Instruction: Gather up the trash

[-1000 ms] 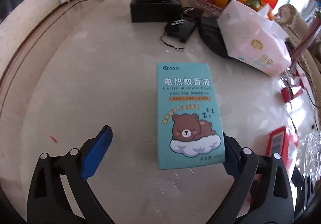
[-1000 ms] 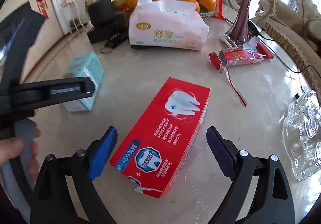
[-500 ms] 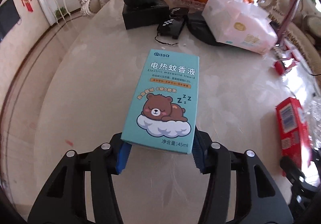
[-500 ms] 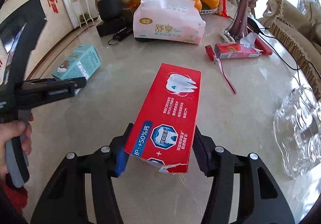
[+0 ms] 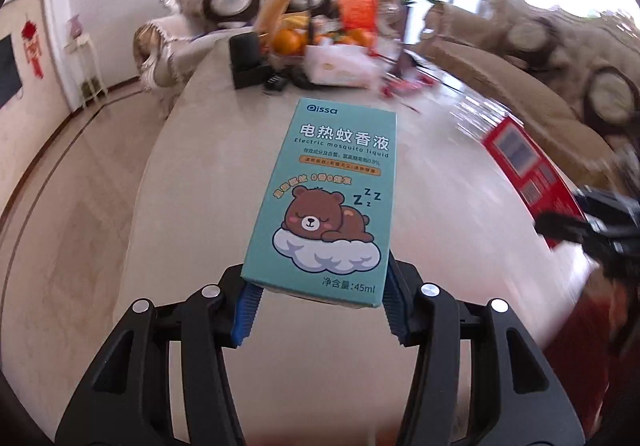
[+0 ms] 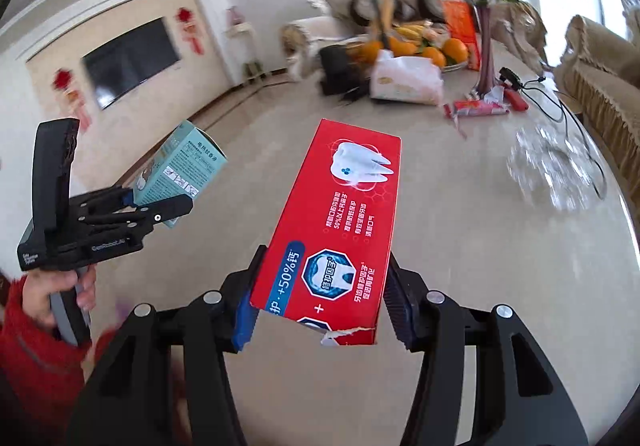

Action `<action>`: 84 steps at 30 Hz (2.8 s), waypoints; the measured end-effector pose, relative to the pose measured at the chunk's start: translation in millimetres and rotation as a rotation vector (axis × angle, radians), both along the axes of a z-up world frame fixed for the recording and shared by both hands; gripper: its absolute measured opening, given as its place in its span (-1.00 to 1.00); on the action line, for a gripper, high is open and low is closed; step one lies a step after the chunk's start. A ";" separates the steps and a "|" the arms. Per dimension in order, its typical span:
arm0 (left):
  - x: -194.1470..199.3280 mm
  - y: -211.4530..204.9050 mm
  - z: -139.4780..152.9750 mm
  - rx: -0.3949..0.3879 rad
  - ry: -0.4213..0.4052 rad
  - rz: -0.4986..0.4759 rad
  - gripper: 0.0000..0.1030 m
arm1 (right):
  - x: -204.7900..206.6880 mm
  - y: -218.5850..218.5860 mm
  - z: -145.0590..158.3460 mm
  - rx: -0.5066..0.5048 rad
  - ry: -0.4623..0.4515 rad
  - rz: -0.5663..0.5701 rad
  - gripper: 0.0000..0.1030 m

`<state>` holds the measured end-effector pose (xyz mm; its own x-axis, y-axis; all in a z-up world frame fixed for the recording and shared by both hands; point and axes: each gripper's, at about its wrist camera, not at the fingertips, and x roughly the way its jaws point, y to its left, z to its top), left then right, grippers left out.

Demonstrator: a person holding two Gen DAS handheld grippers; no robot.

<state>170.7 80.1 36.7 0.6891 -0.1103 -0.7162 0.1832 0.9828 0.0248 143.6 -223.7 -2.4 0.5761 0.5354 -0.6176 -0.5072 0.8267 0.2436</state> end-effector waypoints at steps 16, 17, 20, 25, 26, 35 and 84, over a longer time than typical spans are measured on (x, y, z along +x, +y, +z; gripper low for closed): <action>-156.0 -59.2 -208.6 -0.105 0.606 -0.102 0.00 | -119.9 -9.3 -193.9 -0.100 0.614 -0.044 0.00; -157.8 -61.0 -215.2 -0.109 0.630 -0.122 0.00 | -115.7 -4.9 -197.4 -0.111 0.623 -0.028 0.00; -143.1 -70.3 -229.5 -0.074 0.668 -0.161 0.00 | -105.8 8.8 -200.1 -0.181 0.585 0.005 0.00; -119.7 -80.1 -259.8 0.062 0.684 -0.149 0.00 | -89.4 24.2 -242.2 -0.306 0.609 0.003 0.00; -118.0 -81.9 -262.9 0.061 0.696 -0.151 0.00 | -85.9 25.4 -250.3 -0.310 0.626 0.004 0.00; -117.7 -88.9 -275.0 0.085 0.721 -0.153 0.01 | -85.3 33.4 -268.7 -0.340 0.662 0.003 0.01; -178.6 -84.4 -42.3 -0.034 0.111 0.154 0.82 | -148.7 3.4 -68.1 -0.278 0.185 -0.350 0.86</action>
<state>-7.9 -4.2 -5.6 0.6166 -0.0350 -0.7865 0.0301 0.9993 -0.0209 -5.1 -220.3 -70.6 0.5596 0.1287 -0.8187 -0.1558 0.9866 0.0486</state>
